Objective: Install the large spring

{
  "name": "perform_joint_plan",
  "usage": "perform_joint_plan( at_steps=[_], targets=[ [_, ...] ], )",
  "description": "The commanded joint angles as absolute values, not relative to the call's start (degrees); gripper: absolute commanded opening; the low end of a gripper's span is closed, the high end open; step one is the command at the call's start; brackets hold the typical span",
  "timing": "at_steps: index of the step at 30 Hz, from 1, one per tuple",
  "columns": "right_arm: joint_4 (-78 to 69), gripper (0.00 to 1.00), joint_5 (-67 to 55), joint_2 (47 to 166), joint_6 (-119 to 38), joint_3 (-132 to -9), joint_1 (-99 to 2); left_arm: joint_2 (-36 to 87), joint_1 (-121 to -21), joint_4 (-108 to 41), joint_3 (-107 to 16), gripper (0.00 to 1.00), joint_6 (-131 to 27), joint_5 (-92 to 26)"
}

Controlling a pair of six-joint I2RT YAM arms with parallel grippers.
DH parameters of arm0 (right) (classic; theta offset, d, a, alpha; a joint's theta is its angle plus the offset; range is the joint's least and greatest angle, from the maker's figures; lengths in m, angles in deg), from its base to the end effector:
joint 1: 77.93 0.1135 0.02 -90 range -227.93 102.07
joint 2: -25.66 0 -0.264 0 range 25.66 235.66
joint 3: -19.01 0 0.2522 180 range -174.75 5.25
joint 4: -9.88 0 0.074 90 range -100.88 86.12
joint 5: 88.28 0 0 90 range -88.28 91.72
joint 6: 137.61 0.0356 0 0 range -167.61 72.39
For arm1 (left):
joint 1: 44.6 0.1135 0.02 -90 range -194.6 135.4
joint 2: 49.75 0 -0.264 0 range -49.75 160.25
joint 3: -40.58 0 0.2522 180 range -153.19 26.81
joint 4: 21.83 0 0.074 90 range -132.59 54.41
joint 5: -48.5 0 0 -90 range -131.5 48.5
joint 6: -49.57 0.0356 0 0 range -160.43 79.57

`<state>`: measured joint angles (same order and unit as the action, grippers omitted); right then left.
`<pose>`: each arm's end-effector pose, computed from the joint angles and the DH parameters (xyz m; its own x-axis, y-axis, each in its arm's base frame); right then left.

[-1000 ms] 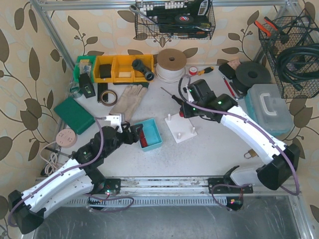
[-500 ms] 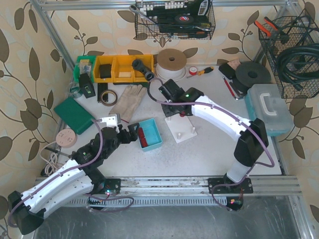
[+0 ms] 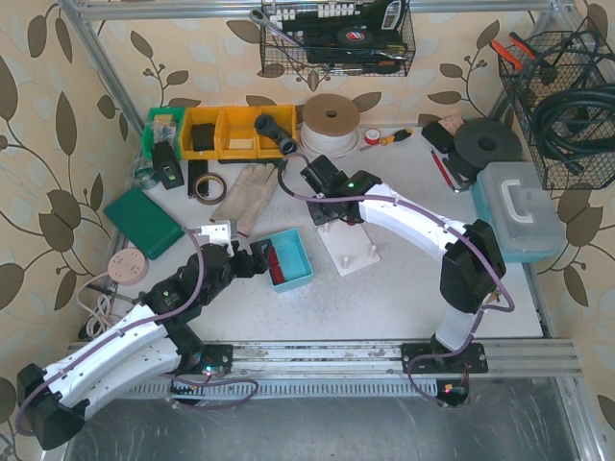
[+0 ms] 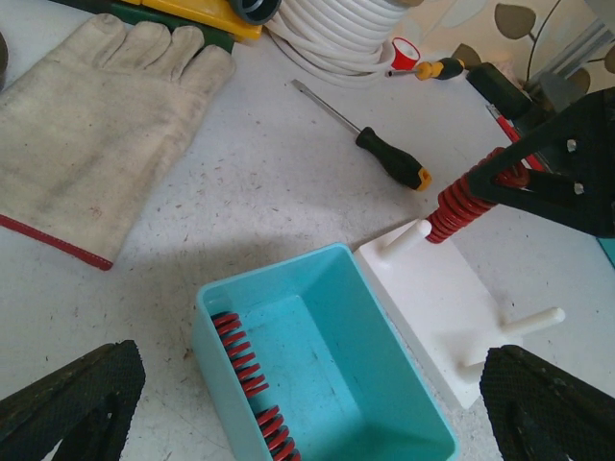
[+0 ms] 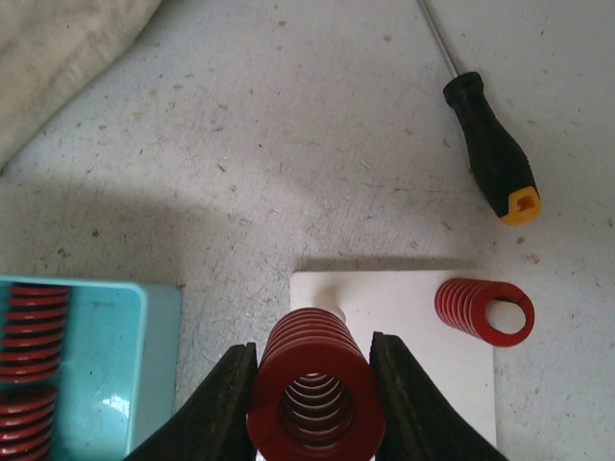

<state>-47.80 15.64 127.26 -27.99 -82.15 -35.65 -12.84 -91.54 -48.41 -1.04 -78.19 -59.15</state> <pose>0.2888 0.2511 0.2780 -0.7795 -0.2683 -0.5661 -0.3156 0.9488 -0.0151 0.1174 -0.1098 0.2526 -0.5098 -0.3091 -0.8028 0.2428 0.8436 -0.4790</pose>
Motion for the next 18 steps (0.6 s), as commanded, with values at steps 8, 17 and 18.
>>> perform_joint_plan(
  at_steps=[8,17,18],
  targets=[
    [-43.48,0.00,15.16,129.30,-29.03,-79.30,-37.14,-12.77,-91.36,-46.20,-2.36,0.98,-77.74,-59.91],
    [-40.50,0.00,14.34,128.47,-29.15,-75.52,-37.57,-9.69,-91.10,-46.27,-3.73,0.98,-77.55,-59.18],
    [-40.12,0.00,13.71,128.61,-29.10,-75.45,-37.66,-9.59,-91.10,-46.01,-3.72,0.98,-77.40,-58.83]
  ],
)
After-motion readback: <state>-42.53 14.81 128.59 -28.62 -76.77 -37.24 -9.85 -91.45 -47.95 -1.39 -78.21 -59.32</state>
